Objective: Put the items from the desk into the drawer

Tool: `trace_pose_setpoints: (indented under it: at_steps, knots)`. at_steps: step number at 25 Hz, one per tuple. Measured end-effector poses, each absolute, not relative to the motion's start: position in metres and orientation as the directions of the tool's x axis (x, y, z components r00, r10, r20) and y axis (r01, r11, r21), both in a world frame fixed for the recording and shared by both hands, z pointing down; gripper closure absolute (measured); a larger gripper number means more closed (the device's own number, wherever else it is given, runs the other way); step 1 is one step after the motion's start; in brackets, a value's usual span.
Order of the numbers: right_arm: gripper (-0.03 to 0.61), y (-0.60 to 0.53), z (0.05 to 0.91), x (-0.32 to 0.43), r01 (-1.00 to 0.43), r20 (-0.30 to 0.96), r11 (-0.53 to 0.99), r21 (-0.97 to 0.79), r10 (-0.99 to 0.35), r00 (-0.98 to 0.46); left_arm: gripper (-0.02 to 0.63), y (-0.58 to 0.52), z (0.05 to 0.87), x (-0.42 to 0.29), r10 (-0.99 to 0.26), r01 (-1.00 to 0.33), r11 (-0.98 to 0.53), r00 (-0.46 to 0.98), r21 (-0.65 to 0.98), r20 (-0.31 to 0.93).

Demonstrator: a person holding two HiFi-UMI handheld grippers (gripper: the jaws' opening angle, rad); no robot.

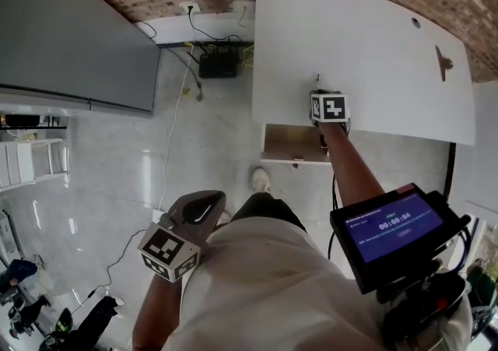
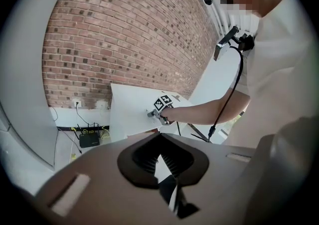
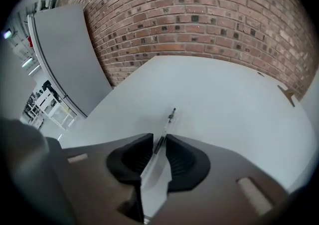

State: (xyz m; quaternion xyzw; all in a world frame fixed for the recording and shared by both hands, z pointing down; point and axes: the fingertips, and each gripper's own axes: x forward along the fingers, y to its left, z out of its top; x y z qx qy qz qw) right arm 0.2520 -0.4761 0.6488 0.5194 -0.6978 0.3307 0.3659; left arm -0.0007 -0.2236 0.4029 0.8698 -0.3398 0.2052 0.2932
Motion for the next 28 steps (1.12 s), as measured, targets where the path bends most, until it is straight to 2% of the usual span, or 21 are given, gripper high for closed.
trace_pose_setpoints:
  at_steps: [5, 14, 21, 28]
  knots:
    - [0.532, -0.478, 0.646, 0.249, -0.97, 0.848, 0.224, -0.1, -0.491, -0.201, 0.606, -0.228, 0.4, -0.002, -0.467, -0.709, -0.6, 0.686, 0.37, 0.558]
    - [0.534, -0.427, 0.62, 0.246, -0.971, 0.795, 0.158, -0.178, -0.559, -0.237, 0.606, -0.188, 0.399, -0.015, -0.44, -0.668, -0.643, 0.722, 0.374, 0.533]
    - [0.534, -0.369, 0.595, 0.242, -0.968, 0.759, 0.101, -0.231, -0.603, -0.244, 0.606, -0.151, 0.395, -0.018, -0.374, -0.59, -0.708, 0.779, 0.387, 0.504]
    - [0.534, -0.289, 0.604, 0.233, -0.974, 0.773, 0.048, -0.223, -0.6, -0.206, 0.606, -0.105, 0.402, -0.031, -0.302, -0.524, -0.744, 0.817, 0.415, 0.49]
